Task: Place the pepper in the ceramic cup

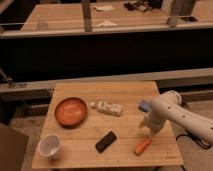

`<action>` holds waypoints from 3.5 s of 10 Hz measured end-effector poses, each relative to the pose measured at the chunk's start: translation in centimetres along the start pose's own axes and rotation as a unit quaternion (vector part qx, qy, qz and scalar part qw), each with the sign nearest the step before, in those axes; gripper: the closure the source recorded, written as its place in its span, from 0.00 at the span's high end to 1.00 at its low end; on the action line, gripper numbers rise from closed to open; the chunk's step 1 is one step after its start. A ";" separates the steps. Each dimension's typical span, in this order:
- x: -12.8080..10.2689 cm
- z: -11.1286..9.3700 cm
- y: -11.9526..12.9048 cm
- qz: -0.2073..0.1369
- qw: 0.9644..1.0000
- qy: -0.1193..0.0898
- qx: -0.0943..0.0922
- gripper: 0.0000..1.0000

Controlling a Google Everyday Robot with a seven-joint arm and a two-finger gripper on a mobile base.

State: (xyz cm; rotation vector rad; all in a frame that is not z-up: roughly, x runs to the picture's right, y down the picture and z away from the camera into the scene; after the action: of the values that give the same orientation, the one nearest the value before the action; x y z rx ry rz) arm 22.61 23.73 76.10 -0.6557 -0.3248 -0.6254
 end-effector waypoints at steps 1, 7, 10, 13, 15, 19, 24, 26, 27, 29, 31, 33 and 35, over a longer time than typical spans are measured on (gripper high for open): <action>-0.3 0.8 -0.2 -0.008 1.000 -0.001 0.001 0.25; 1.0 -0.2 0.6 -0.025 1.000 0.013 0.000 0.53; 0.3 -0.7 -0.8 -0.032 0.999 0.023 0.007 0.25; 0.5 1.6 0.7 -0.043 0.999 0.013 0.001 0.46; 0.4 1.5 0.6 -0.058 0.998 0.010 0.000 0.66; 1.3 -1.9 -0.7 -0.056 0.998 0.027 0.007 0.46; 0.3 2.1 0.7 -0.079 0.997 0.015 0.001 0.72; 0.3 1.8 0.4 -0.082 0.996 0.016 0.003 0.80; 0.6 1.1 0.8 -0.084 0.996 0.014 0.003 0.80; 0.9 0.9 1.3 -0.082 0.997 0.010 0.002 0.80; 0.2 3.1 1.2 -0.085 0.996 0.010 0.006 0.80; -0.3 3.5 0.9 -0.091 0.996 0.008 0.005 0.80; -0.3 2.9 1.2 -0.091 0.996 0.005 0.002 0.80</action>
State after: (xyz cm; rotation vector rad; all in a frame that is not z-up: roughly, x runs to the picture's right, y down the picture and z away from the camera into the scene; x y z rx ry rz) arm 22.89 26.51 77.57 -0.6232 -0.3799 -0.8017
